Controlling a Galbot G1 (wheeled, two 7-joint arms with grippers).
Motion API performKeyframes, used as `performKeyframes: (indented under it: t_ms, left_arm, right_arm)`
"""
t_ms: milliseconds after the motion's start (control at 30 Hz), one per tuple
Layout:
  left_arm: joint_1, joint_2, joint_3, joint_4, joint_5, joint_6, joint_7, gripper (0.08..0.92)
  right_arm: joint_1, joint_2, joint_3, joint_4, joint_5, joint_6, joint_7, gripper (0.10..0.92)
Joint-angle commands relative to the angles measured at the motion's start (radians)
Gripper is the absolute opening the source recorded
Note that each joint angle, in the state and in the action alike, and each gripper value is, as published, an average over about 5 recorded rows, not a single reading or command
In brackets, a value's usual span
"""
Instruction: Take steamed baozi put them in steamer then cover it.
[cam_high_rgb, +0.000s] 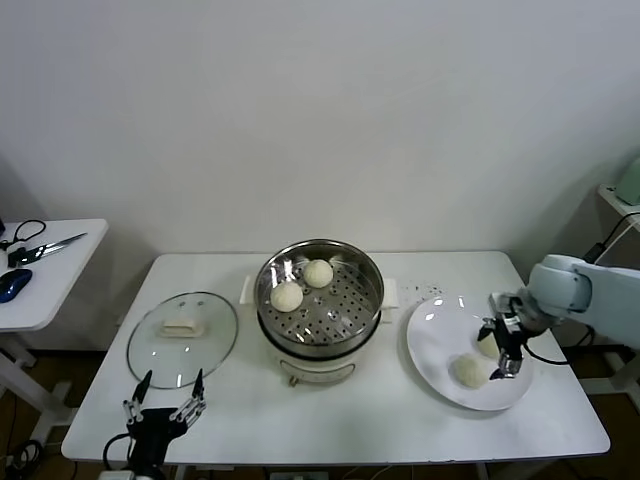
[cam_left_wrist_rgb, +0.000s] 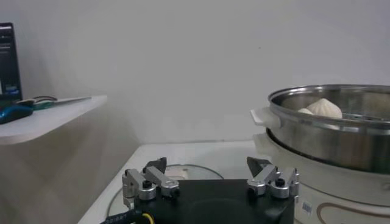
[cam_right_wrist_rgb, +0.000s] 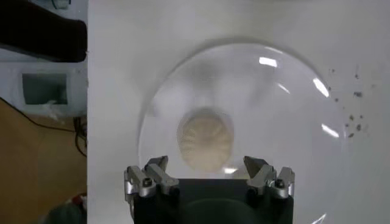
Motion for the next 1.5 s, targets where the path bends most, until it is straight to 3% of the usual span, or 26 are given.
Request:
performKeyframes:
  t_ms: [33, 533, 800, 967, 1100, 1233, 1500]
  left_arm:
    - [0.001, -0.001, 0.0, 0.001, 0.001, 0.0, 0.0, 0.823]
    - [-0.001, -0.006, -0.002, 0.013, 0.001, 0.003, -0.003, 0.823]
    - [-0.004, -0.005, -0.002, 0.012, 0.004, 0.004, -0.004, 0.823]
    - [-0.002, -0.005, 0.0, 0.008, 0.004, 0.006, -0.005, 0.823]
    - [-0.002, -0.007, 0.004, 0.003, 0.003, 0.007, -0.004, 0.823]
    - [-0.005, -0.008, 0.01, 0.002, 0.006, 0.008, -0.004, 0.823]
    - [-0.007, -0.007, 0.018, -0.004, 0.018, 0.012, -0.004, 0.823]
  right_arm:
    - [-0.231, 0.016, 0.19, -0.076, -0.065, -0.01, 0.031, 0.823]
    - [-0.3, 0.1, 0.233, -0.143, -0.072, -0.01, 0.049, 0.817]
    - [-0.178, 0.091, 0.155, -0.107, -0.074, 0.011, -0.003, 0.659]
    - [-0.031, 0.088, 0.067, -0.094, -0.101, 0.063, -0.058, 0.637]
    - [0.185, 0.131, -0.048, -0.091, -0.115, 0.163, -0.12, 0.636]
    - [0.445, 0.242, -0.158, -0.11, -0.099, 0.396, -0.178, 0.636]
    - [0.691, 0.474, -0.043, 0.0, -0.154, 0.686, -0.22, 0.637]
